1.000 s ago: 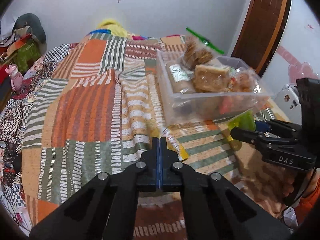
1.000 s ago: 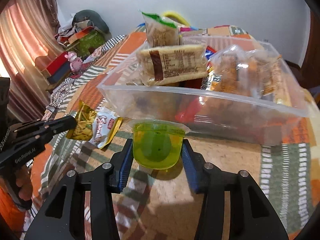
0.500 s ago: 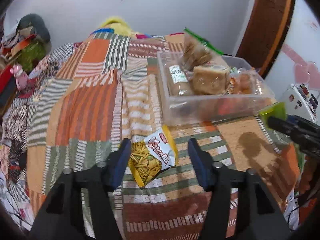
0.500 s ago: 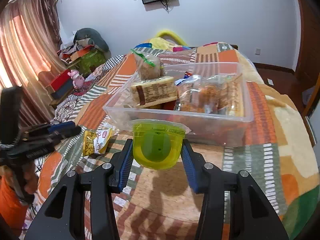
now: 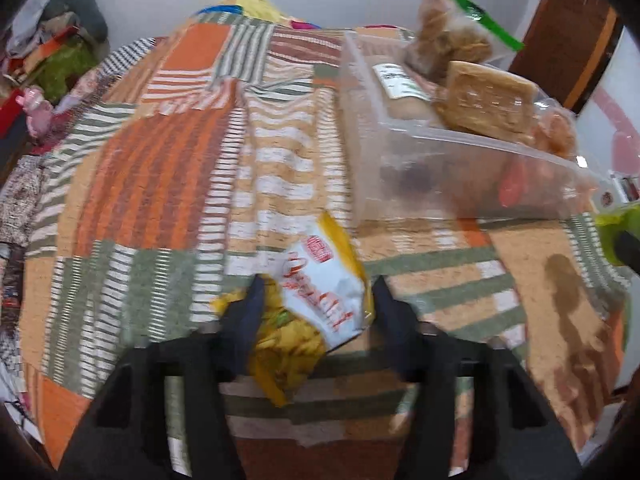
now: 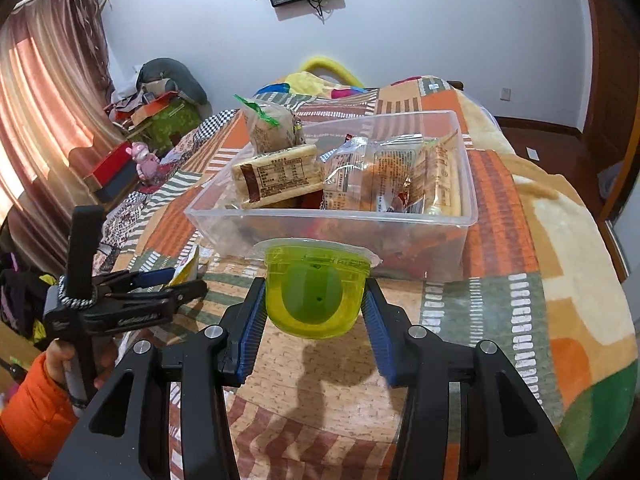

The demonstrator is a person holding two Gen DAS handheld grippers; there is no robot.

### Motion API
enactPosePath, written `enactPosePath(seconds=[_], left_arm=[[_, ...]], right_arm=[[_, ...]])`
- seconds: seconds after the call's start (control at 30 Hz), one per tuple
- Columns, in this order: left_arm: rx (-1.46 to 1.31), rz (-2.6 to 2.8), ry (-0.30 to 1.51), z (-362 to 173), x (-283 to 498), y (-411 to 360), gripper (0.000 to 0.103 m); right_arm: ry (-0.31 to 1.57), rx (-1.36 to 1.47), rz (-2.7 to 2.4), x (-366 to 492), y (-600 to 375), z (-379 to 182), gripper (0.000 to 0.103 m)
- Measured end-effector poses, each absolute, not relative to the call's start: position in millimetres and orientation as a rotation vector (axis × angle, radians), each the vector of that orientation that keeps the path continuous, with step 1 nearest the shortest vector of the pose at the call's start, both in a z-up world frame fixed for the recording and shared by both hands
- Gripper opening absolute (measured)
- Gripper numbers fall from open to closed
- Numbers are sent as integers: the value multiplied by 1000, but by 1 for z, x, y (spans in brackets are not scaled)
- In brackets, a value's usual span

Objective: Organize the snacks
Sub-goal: 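Grasp the yellow snack bag with left tool while right tool grasps green jelly cup, then lower the yellow bag and jelly cup into the clear box, opening both tools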

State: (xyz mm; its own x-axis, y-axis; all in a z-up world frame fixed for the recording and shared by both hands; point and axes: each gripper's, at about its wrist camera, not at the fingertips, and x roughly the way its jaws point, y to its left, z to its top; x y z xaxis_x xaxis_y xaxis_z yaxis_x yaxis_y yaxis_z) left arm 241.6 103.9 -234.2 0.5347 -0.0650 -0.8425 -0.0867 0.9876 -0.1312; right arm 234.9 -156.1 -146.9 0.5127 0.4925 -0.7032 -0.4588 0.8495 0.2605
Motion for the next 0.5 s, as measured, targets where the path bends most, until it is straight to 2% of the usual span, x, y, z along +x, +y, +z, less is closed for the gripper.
enactPosePath(seconds=[0.13,0.23,0.5], left_arm=[[-158,6,979,-221,232,107,29],[-163,-6,956,-206,224,108,25],[-199,-69,853,-154,220,95,24]], right_arm=[[852,40,577,232,-157,-145,44],[839,43,576,232,-159,-141,44],[779,52,568,237,-168,-120,44]])
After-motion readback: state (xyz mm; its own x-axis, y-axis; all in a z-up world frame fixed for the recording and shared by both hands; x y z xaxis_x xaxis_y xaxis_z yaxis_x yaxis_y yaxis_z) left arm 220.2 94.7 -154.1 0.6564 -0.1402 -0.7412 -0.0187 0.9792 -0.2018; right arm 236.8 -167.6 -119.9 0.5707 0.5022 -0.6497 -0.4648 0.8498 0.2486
